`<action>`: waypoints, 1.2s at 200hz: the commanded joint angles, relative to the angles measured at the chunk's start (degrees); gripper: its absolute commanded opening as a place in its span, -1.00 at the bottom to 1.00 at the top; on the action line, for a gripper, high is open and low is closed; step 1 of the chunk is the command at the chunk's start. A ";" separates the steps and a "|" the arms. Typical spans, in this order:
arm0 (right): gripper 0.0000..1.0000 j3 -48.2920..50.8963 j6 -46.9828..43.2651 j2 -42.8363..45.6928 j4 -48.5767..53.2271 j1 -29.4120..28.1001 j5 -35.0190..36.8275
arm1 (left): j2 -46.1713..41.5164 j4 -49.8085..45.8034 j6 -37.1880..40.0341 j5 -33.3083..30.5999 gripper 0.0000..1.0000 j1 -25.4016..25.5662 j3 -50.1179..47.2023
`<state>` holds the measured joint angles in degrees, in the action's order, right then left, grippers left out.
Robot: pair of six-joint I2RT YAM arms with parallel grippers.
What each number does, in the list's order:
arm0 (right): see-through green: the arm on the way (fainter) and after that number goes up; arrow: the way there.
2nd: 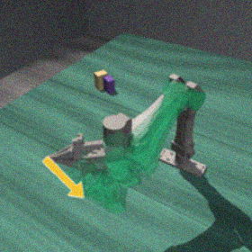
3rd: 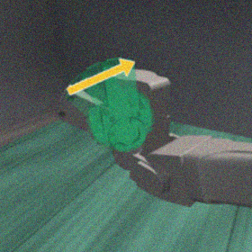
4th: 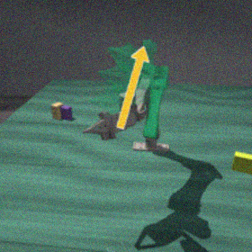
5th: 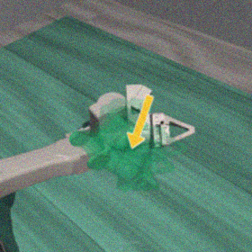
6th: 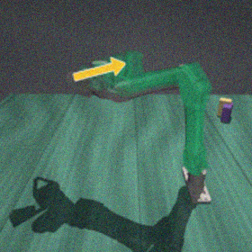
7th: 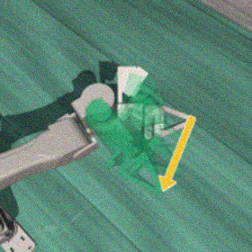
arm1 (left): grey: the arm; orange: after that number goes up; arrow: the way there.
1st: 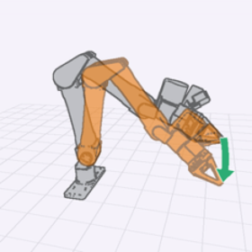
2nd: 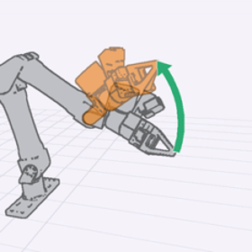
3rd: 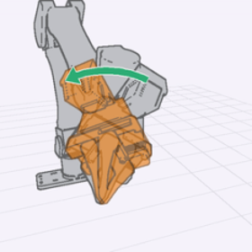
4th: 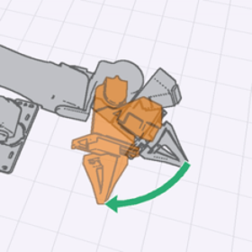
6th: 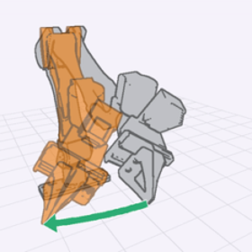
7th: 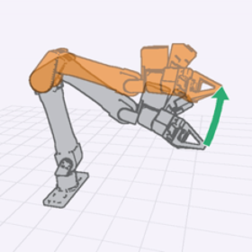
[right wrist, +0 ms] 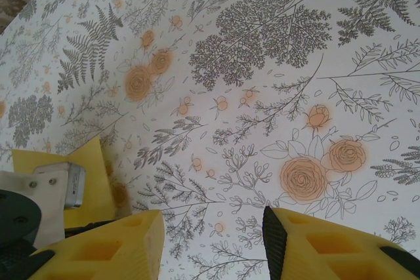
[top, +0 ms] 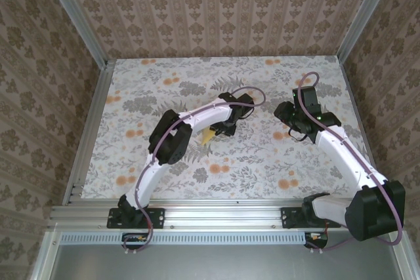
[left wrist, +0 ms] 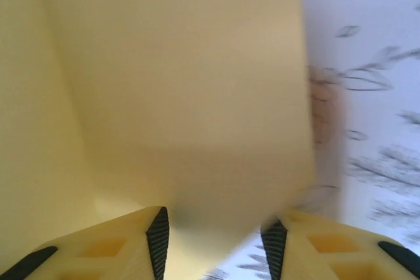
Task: Fold a paper plane with a square sheet of paper (pick it up from the middle)
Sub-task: Turn over the paper at the center of the table, then third fold the triangle at the center of the table.
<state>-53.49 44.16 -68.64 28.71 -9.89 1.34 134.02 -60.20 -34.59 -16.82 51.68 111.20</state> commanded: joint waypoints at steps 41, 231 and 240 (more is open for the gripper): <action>0.00 0.57 -0.46 -3.08 -2.39 0.40 -6.70 | -17.47 9.31 1.30 23.20 0.16 0.47 -3.17; 0.07 -3.56 12.29 -31.83 -28.55 -22.45 -31.86 | -34.77 34.56 -12.35 31.79 0.01 -19.59 -45.06; -0.09 -3.66 12.94 -32.42 -29.11 -22.54 -31.72 | -34.83 34.45 -12.28 31.67 0.00 -19.60 -45.09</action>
<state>-55.57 53.63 -99.13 3.11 -31.68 -28.38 99.04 -26.48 -45.93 15.00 32.73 66.74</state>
